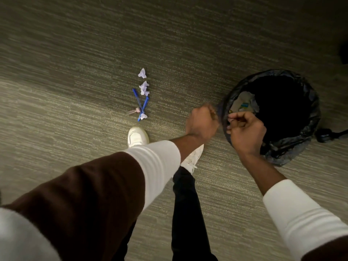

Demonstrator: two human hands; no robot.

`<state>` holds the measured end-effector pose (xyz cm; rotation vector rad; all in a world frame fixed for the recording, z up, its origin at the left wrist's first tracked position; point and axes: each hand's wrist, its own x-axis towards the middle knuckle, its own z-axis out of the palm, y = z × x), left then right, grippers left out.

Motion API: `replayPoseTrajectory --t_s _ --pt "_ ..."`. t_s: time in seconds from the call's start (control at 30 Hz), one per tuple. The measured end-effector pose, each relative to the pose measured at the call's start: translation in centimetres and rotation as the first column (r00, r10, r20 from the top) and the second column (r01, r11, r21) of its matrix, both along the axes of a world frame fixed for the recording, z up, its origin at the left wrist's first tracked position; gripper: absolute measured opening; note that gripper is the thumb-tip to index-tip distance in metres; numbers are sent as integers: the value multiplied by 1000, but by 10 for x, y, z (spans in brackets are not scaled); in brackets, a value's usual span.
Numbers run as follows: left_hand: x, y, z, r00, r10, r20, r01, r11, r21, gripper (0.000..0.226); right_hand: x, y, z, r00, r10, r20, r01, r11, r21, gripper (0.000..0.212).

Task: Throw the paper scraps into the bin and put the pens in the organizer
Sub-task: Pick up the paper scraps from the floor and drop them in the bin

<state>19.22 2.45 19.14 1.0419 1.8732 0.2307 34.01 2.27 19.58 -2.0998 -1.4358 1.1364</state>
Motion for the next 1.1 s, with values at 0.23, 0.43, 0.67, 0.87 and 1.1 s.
replayPoseTrajectory --t_s 0.23,0.43,0.67,0.87,1.1 --pt "-108 -56 -63 985 39 -166 -61 990 -130 23 -97 8 -43 919 395 -5 -392 910 -137 21" --pt "-180 -92 -123 966 -39 -257 -15 979 -205 28 -181 22 -120 688 710 151 -635 689 -349 79" --pt "-228 -97 -207 908 -279 -312 242 958 -154 55 -286 55 -209 565 798 210 -756 602 -255 85" --pt "-250 -99 -255 834 -440 -334 436 895 -91 51 -340 74 -253 406 865 296 -873 463 -155 84" --pt "-260 -112 -279 737 -575 -356 598 800 -54 42 -359 74 -271 176 863 474 -923 312 -225 66"
